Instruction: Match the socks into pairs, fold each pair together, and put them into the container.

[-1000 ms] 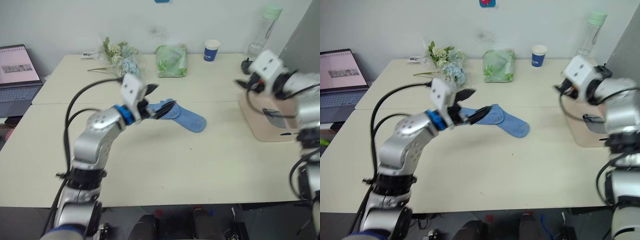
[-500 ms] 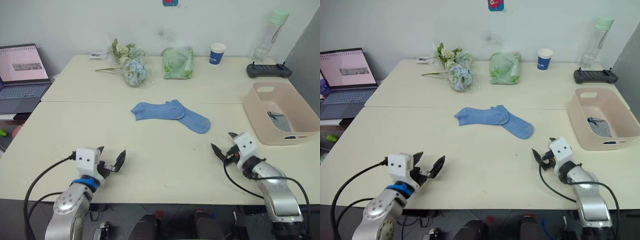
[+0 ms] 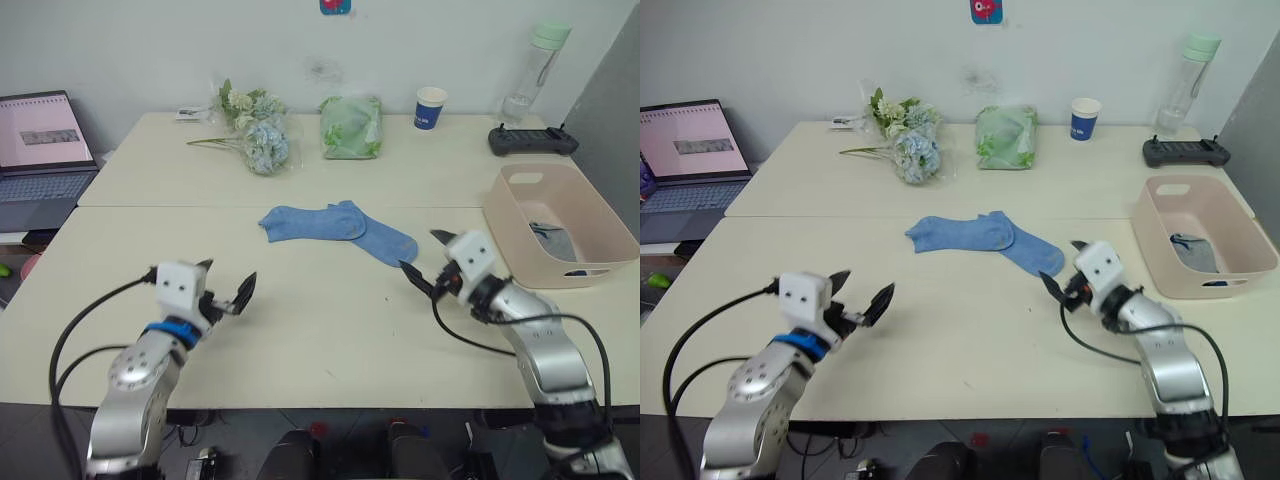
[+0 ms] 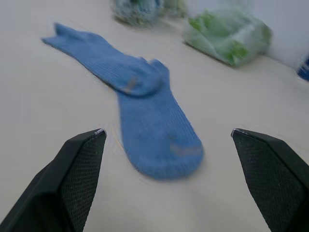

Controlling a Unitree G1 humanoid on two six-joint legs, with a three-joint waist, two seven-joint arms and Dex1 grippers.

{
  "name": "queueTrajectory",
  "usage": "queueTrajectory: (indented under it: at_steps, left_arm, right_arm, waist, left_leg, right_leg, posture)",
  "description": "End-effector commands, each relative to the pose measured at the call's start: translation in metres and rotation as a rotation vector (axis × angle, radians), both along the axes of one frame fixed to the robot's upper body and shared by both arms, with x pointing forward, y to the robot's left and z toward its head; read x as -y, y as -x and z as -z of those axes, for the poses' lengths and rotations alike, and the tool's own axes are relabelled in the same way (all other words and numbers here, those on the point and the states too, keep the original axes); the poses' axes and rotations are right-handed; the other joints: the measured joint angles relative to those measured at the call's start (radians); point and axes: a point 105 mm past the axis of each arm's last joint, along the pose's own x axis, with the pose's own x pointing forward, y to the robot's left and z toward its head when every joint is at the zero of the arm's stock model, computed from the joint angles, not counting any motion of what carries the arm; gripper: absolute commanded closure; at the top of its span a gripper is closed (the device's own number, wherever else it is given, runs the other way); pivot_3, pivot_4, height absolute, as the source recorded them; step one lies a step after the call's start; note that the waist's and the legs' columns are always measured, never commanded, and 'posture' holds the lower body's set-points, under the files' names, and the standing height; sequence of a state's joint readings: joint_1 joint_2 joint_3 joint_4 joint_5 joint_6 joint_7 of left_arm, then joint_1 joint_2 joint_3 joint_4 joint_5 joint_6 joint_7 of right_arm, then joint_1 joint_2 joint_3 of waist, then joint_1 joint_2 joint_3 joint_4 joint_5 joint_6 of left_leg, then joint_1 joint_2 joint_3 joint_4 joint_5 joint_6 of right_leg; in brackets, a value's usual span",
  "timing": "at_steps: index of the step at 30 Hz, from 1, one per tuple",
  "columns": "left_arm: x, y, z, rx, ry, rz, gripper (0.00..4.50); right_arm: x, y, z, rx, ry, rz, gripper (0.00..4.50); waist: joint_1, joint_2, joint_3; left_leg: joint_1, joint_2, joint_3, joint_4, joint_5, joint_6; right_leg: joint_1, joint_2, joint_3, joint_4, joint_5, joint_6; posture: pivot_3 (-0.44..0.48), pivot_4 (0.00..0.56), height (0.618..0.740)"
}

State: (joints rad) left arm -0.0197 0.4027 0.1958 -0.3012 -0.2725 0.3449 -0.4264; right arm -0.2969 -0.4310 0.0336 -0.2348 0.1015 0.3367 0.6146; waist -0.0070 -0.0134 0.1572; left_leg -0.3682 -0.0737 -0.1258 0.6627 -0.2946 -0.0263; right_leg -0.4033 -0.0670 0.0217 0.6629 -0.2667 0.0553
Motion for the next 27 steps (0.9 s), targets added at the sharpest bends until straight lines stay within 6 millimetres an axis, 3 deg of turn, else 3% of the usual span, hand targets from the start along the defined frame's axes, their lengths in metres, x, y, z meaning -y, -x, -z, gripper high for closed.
queueTrajectory:
  at_steps: [1, 3, 7, 9, 15, 18, 27]
  left_arm:
    - [0.013, -0.028, -0.003, -0.019, -0.057, 0.093, 0.00]
    - [0.024, -0.049, -0.003, -0.040, -0.072, 0.158, 0.00]
    - [0.030, -0.100, -0.003, -0.083, -0.084, 0.145, 0.00]
    - [0.038, -0.115, 0.002, -0.131, -0.060, 0.156, 0.00]
    - [0.045, -0.129, 0.031, -0.278, -0.136, 0.167, 0.00]
    - [0.046, -0.130, 0.035, -0.300, -0.121, 0.163, 0.00]
    - [0.045, -0.131, 0.028, -0.244, -0.114, 0.167, 2.73]
  right_arm:
    - [-0.020, 0.005, -0.012, -0.070, 0.009, -0.149, 0.03]
    - [-0.031, 0.010, -0.017, -0.077, 0.051, -0.243, 0.03]
    - [-0.037, 0.005, -0.025, -0.058, 0.017, -0.212, 0.03]
    - [-0.041, 0.008, -0.023, -0.057, 0.011, -0.214, 0.03]
    - [-0.042, 0.011, -0.024, -0.059, -0.019, -0.170, 0.03]
    - [-0.037, 0.011, -0.024, -0.053, -0.009, -0.146, 0.03]
    - [-0.034, 0.010, -0.025, -0.059, -0.005, -0.129, 0.00]
  waist:
    - [0.003, -0.001, 0.000]
    - [0.004, -0.001, 0.000]
    - [0.004, -0.002, 0.000]
    - [0.002, -0.002, 0.000]
    - [-0.020, -0.002, 0.000]
    - [-0.020, -0.002, -0.001]
    - [-0.022, -0.002, -0.001]
  left_leg:
    - [0.000, 0.000, 0.000, 0.000, 0.000, 0.000]
    - [-0.002, 0.000, -0.002, 0.000, 0.000, 0.000]
    - [-0.004, -0.001, -0.003, 0.002, 0.000, 0.000]
    - [-0.005, -0.001, -0.004, 0.002, 0.000, 0.000]
    - [-0.013, -0.002, -0.003, 0.003, 0.000, 0.000]
    - [-0.013, -0.002, -0.005, 0.004, 0.001, -0.001]
    - [-0.012, -0.002, -0.004, 0.006, 0.001, -0.001]
  right_leg:
    - [0.000, 0.000, 0.000, 0.000, 0.000, 0.000]
    - [-0.001, 0.000, -0.002, -0.001, 0.000, 0.000]
    - [-0.002, -0.001, -0.004, 0.000, 0.000, 0.000]
    - [-0.003, -0.002, -0.004, 0.000, 0.000, 0.000]
    - [-0.011, -0.004, -0.004, 0.002, 0.000, 0.000]
    - [-0.011, -0.004, -0.005, 0.005, 0.000, 0.000]
    - [-0.013, -0.004, -0.004, 0.009, 0.000, 0.001]
  posture:
    - [0.000, 0.150, 0.740]
    - [0.000, 0.150, 0.740]
    - [0.000, 0.150, 0.740]
    - [0.000, 0.150, 0.740]
    - [0.000, 0.150, 0.740]
    - [0.000, 0.150, 0.740]
    - [0.000, 0.150, 0.740]
